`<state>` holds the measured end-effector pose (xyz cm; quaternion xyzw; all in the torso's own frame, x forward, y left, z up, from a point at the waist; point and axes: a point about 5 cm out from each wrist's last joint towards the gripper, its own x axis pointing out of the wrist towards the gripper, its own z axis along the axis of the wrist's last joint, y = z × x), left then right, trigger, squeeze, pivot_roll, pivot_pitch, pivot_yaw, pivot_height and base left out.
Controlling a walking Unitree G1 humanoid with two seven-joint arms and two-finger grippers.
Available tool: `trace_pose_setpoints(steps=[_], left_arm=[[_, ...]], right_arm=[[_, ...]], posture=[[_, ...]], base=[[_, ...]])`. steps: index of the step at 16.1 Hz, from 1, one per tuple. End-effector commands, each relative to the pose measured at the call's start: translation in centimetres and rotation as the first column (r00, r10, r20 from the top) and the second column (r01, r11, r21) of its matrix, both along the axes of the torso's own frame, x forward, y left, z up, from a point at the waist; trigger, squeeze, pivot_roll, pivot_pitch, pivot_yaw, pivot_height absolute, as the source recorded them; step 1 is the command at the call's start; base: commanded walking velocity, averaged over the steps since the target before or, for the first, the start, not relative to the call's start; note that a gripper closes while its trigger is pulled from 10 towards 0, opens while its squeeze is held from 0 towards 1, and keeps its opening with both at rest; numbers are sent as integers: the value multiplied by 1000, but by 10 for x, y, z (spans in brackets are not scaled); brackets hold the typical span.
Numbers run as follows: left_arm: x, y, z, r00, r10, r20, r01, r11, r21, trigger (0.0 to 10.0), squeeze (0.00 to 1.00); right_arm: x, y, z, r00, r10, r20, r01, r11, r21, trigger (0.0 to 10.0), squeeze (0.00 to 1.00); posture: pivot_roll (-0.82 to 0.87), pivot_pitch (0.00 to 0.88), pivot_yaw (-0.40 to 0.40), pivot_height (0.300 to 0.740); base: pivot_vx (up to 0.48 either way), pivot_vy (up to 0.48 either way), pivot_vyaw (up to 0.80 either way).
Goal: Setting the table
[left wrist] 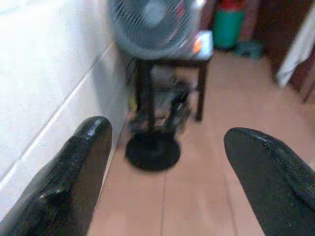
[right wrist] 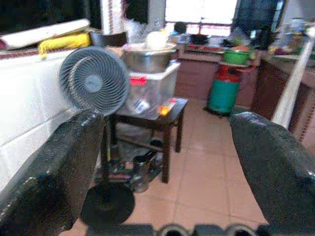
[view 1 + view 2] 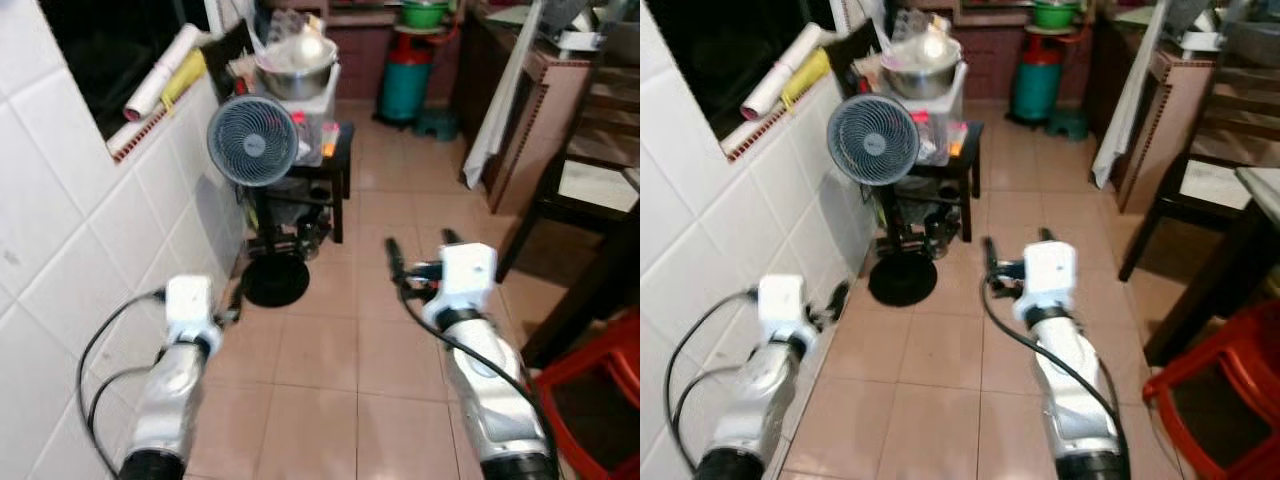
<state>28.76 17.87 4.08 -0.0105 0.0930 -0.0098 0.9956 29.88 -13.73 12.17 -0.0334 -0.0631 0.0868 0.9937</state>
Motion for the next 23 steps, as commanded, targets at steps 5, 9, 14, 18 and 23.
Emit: trace_pose_setpoints(steps=[5,9,14,18,23], left_arm=[[-7,1,-19,997,66,-40,-68,996,-58,10000,0],[-28,4,-46,988,72,-137,-79,996,-43,10000,0],[-62,4,-92,905,-31,-425,38,999,8,10000,0],[-75,4,-106,829,-33,-558,55,998,24,10000,0],[-83,0,-113,781,-35,-623,85,995,50,10000,0]], right_arm=[[12,-7,-11,999,16,-43,-18,999,-51,10000,0],[18,2,-26,992,71,-103,-76,996,-53,10000,0],[-3,-8,-106,899,-4,-437,5,1000,0,10000,0],[-39,-17,-152,769,-42,-638,22,999,-39,10000,0],[-71,-30,-180,632,-80,-771,18,996,-88,10000,0]], posture=[[16,0,-46,740],[57,0,-77,740],[55,0,-36,740],[41,0,-9,740],[22,0,2,740]], base=[[0,0,0],[0,0,0],[0,0,0],[0,0,0],[0,0,-378]])
